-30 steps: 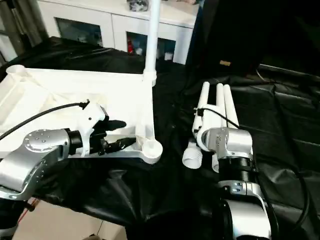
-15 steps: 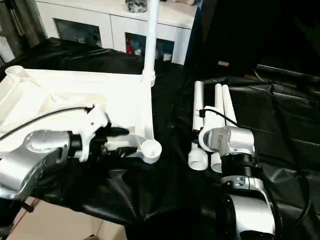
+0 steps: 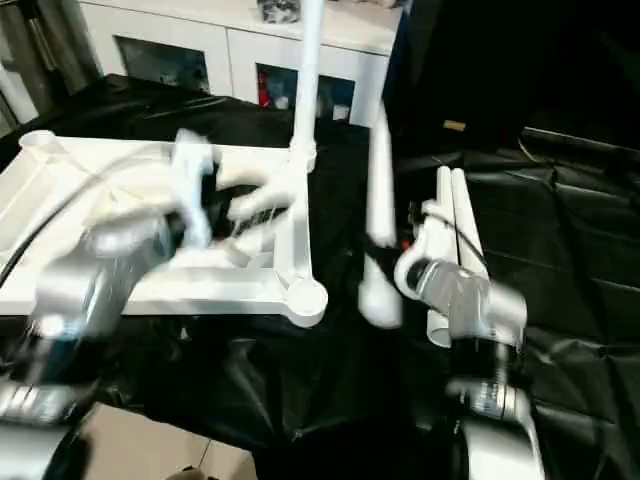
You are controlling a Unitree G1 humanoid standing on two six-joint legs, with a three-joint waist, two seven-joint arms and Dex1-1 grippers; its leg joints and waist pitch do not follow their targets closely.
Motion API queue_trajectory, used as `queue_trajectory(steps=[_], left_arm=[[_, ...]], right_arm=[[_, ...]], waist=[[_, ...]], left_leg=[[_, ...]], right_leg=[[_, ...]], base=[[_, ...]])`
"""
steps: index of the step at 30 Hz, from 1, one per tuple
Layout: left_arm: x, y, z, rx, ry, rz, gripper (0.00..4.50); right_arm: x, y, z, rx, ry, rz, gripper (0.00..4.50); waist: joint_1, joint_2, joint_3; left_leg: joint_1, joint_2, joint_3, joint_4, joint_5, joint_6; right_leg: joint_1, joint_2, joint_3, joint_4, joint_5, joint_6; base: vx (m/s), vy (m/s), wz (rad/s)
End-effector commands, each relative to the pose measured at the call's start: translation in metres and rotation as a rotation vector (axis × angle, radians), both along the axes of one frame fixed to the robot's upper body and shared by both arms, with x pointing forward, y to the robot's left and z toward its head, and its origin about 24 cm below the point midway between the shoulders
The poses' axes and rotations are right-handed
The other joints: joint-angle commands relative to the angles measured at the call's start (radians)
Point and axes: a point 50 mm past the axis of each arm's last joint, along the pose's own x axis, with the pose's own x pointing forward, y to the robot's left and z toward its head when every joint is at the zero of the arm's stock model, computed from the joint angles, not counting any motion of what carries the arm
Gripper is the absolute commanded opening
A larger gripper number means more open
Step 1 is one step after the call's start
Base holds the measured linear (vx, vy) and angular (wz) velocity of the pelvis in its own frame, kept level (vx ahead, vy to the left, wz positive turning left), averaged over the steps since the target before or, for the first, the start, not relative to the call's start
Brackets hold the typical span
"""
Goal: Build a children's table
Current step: Pick table leg
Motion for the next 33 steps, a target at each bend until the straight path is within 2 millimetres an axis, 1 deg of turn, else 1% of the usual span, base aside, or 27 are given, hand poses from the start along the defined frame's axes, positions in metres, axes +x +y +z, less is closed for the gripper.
queue_trajectory(steps=[1, 2, 3, 4, 5, 6, 7, 8, 9, 10, 11, 12, 13, 14, 15, 16, 18, 19, 20, 21, 23, 24, 25, 26, 28, 31, 33], left_arm=[[0.004, -0.005, 0.003, -0.085, 0.066, -0.012, 3.42], [0.005, -0.01, 0.007, -0.135, 0.088, -0.031, 3.42], [0.007, -0.02, 0.012, -0.226, 0.136, -0.076, 3.42], [0.007, -0.02, 0.012, -0.233, 0.139, -0.08, 3.42], [0.008, -0.025, 0.015, -0.267, 0.155, -0.1, 3.42], [0.008, -0.025, 0.015, -0.267, 0.155, -0.1, 3.42], [0.009, -0.029, 0.017, -0.297, 0.176, -0.116, 3.42], [0.007, -0.04, 0.028, -0.392, 0.206, -0.179, 3.42], [0.007, -0.043, 0.032, -0.418, 0.219, -0.194, 3.42], [0.007, -0.044, 0.032, -0.421, 0.221, -0.195, 3.42], [0.008, -0.046, 0.034, -0.43, 0.226, -0.198, 3.42], [0.008, -0.05, 0.035, -0.437, 0.233, -0.206, 3.42], [0.007, -0.053, 0.036, -0.451, 0.241, -0.217, 3.42], [0.007, -0.053, 0.036, -0.451, 0.241, -0.217, 3.42], [0.005, -0.057, 0.035, -0.467, 0.257, -0.237, 3.42], [0.004, -0.061, 0.032, -0.453, 0.275, -0.237, 3.42], [0.003, -0.064, 0.029, -0.437, 0.293, -0.231, 3.42], [0.003, -0.064, 0.028, -0.433, 0.298, -0.229, 3.42], [0.002, -0.066, 0.026, -0.425, 0.305, -0.227, 3.42], [0.002, -0.066, 0.025, -0.415, 0.312, -0.221, 3.42], [0.002, -0.066, 0.022, -0.405, 0.326, -0.198, 3.42], [0.003, -0.065, 0.021, -0.407, 0.33, -0.182, 3.42], [0.004, -0.064, 0.021, -0.411, 0.331, -0.177, 3.42], [0.004, -0.064, 0.022, -0.419, 0.331, -0.175, 3.42], [0.004, -0.062, 0.023, -0.429, 0.33, -0.174, 3.13], [0.004, -0.058, 0.025, -0.459, 0.329, -0.17, 3.03], [0.005, -0.057, 0.025, -0.447, 0.324, -0.16, 2.8]], right_arm=[[-0.004, 0.0, 0.023, 0.097, -0.166, 0.06, 1.84], [-0.008, 0.002, 0.028, 0.138, -0.206, 0.101, 1.84], [-0.016, 0.005, 0.037, 0.202, -0.277, 0.182, 1.84], [-0.016, 0.005, 0.037, 0.206, -0.282, 0.188, 1.83], [-0.02, 0.007, 0.04, 0.224, -0.306, 0.23, 1.83], [-0.02, 0.007, 0.04, 0.224, -0.306, 0.23, 1.83], [-0.025, 0.009, 0.043, 0.242, -0.335, 0.273, 1.83], [-0.033, 0.016, 0.046, 0.279, -0.383, 0.37, 1.83], [-0.037, 0.018, 0.048, 0.293, -0.397, 0.403, 1.83], [-0.037, 0.019, 0.048, 0.296, -0.4, 0.409, 1.83], [-0.039, 0.021, 0.049, 0.304, -0.409, 0.432, 1.83], [-0.042, 0.025, 0.05, 0.311, -0.419, 0.471, 1.83], [-0.043, 0.027, 0.051, 0.312, -0.421, 0.491, 1.83], [-0.043, 0.027, 0.051, 0.312, -0.421, 0.491, 1.83], [-0.045, 0.031, 0.051, 0.309, -0.422, 0.528, 1.83], [-0.046, 0.034, 0.051, 0.305, -0.42, 0.551, 1.83], [-0.047, 0.035, 0.051, 0.296, -0.418, 0.57, 1.83], [-0.047, 0.035, 0.051, 0.293, -0.418, 0.576, 1.83], [-0.047, 0.035, 0.05, 0.286, -0.417, 0.582, 1.83], [-0.047, 0.035, 0.05, 0.281, -0.417, 0.583, 1.83], [-0.046, 0.035, 0.049, 0.278, -0.418, 0.581, 1.83], [-0.044, 0.035, 0.049, 0.266, -0.417, 0.572, 1.83], [-0.044, 0.034, 0.048, 0.263, -0.417, 0.568, 1.83], [-0.044, 0.034, 0.048, 0.262, -0.416, 0.567, 1.83], [-0.044, 0.034, 0.048, 0.262, -0.416, 0.566, 1.83], [-0.045, 0.035, 0.047, 0.269, -0.416, 0.571, 1.83], [-0.045, 0.035, 0.047, 0.247, -0.417, 0.566, 1.83]], waist=[[0.006, 0.008, -0.074], [0.006, 0.006, -0.074], [0.011, 0.003, -0.074], [0.012, -0.001, -0.073], [0.018, 0.001, -0.072], [0.02, -0.001, -0.073], [0.021, -0.006, -0.071], [0.024, -0.016, -0.071], [0.027, -0.013, -0.071], [0.028, -0.011, -0.072], [0.028, -0.019, -0.071], [0.028, -0.017, -0.07], [0.028, -0.025, -0.069], [0.029, -0.023, -0.068], [0.028, -0.026, -0.069], [0.03, -0.022, -0.069], [0.029, -0.023, -0.071], [0.029, -0.023, -0.071], [0.031, -0.023, -0.072], [0.036, -0.026, -0.073], [0.037, -0.023, -0.072], [0.039, -0.026, -0.073], [0.04, -0.024, -0.073], [0.04, -0.025, -0.073], [0.041, -0.026, -0.072], [0.04, -0.025, -0.071], [0.04, -0.025, -0.072]], left_leg=[[0.006, 0.006, 0.008, -0.056, -0.12, 0.002], [0.005, 0.005, 0.009, -0.054, -0.122, 0.008], [0.006, 0.006, 0.006, -0.056, -0.121, 0.014], [0.005, 0.003, 0.009, -0.054, -0.125, 0.02], [0.005, 0.007, 0.006, -0.056, -0.123, 0.025], [0.003, 0.006, 0.005, -0.056, -0.118, 0.024], [0.001, 0.007, 0.005, -0.058, -0.113, 0.02], [0.001, 0.005, 0.008, -0.054, -0.117, 0.025], [0.0, 0.005, 0.006, -0.054, -0.113, 0.029], [0.0, 0.007, 0.005, -0.054, -0.112, 0.032], [0.0, 0.008, 0.004, -0.056, -0.111, 0.035], [-0.002, 0.008, 0.005, -0.056, -0.108, 0.034], [-0.002, 0.008, 0.005, -0.056, -0.107, 0.034], [-0.004, 0.006, 0.004, -0.056, -0.105, 0.032], [-0.003, 0.007, 0.005, -0.056, -0.1, 0.033], [-0.002, 0.008, 0.003, -0.056, -0.095, 0.033], [-0.003, 0.01, 0.002, -0.056, -0.08, 0.037], [-0.003, 0.01, 0.002, -0.056, -0.08, 0.037], [-0.003, 0.011, 0.002, -0.055, -0.071, 0.039], [-0.004, 0.011, 0.002, -0.054, -0.052, 0.039], [-0.004, 0.011, 0.003, -0.054, -0.05, 0.04], [-0.005, 0.011, 0.003, -0.054, -0.051, 0.039], [-0.005, 0.011, 0.003, -0.054, -0.051, 0.039], [-0.004, 0.011, 0.003, -0.054, -0.05, 0.039], [-0.005, 0.01, 0.003, -0.055, -0.05, 0.038], [-0.005, 0.01, 0.003, -0.055, -0.056, 0.036], [-0.004, 0.01, 0.002, -0.055, -0.06, 0.033]], right_leg=[[0.064, -0.054, 0.037, -0.069, -0.061, -0.207], [0.065, -0.054, 0.038, -0.07, -0.065, -0.208], [0.064, -0.056, 0.037, -0.073, -0.084, -0.206], [0.066, -0.054, 0.036, -0.074, -0.092, -0.206], [0.064, -0.058, 0.036, -0.075, -0.11, -0.204], [0.065, -0.058, 0.036, -0.076, -0.123, -0.201], [0.065, -0.059, 0.034, -0.077, -0.14, -0.194], [0.066, -0.06, 0.035, -0.079, -0.15, -0.189], [0.068, -0.061, 0.035, -0.08, -0.152, -0.189], [0.064, -0.061, 0.034, -0.081, -0.157, -0.188], [0.063, -0.061, 0.033, -0.082, -0.164, -0.185], [0.063, -0.062, 0.033, -0.084, -0.176, -0.178], [0.063, -0.063, 0.033, -0.086, -0.194, -0.169], [0.064, -0.062, 0.032, -0.085, -0.204, -0.163], [0.063, -0.062, 0.032, -0.087, -0.214, -0.153], [0.062, -0.063, 0.033, -0.086, -0.21, -0.15], [0.061, -0.062, 0.031, -0.083, -0.176, -0.156], [0.061, -0.062, 0.031, -0.083, -0.176, -0.156], [0.061, -0.063, 0.032, -0.082, -0.16, -0.16], [0.063, -0.063, 0.032, -0.078, -0.135, -0.162], [0.062, -0.063, 0.032, -0.078, -0.123, -0.165], [0.063, -0.064, 0.032, -0.077, -0.112, -0.168], [0.063, -0.064, 0.032, -0.077, -0.111, -0.169], [0.063, -0.064, 0.032, -0.077, -0.109, -0.169], [0.064, -0.064, 0.031, -0.077, -0.106, -0.171], [0.064, -0.064, 0.031, -0.079, -0.116, -0.169], [0.065, -0.064, 0.031, -0.079, -0.124, -0.166]], base=[[0.0, 0.0, 0.0], [0.0, 0.0, 0.0], [0.0, 0.0, 0.0], [0.0, 0.0, 0.0], [0.0, 0.0, 0.0], [0.0, 0.0, 0.0], [0.0, 0.0, 0.0], [0.0, 0.0, 0.0], [0.0, 0.0, 0.0], [0.0, 0.0, 0.0], [0.0, 0.0, 0.0], [0.0, 0.0, 0.0], [0.0, 0.0, 0.0], [0.0, 0.0, 0.0], [0.0, 0.0, 0.0], [0.0, 0.0, 0.0], [0.0, 0.0, 0.0], [0.0, 0.0, 0.0], [0.0, 0.0, 0.0], [0.0, 0.0, 0.0], [0.0, 0.0, 0.0], [0.0, 0.0, 0.0], [0.0, 0.0, 0.0], [0.0, 0.0, 0.0], [0.0, 0.0, 0.0], [0.0, 0.0, 0.0], [0.0, 0.0, 0.0]])
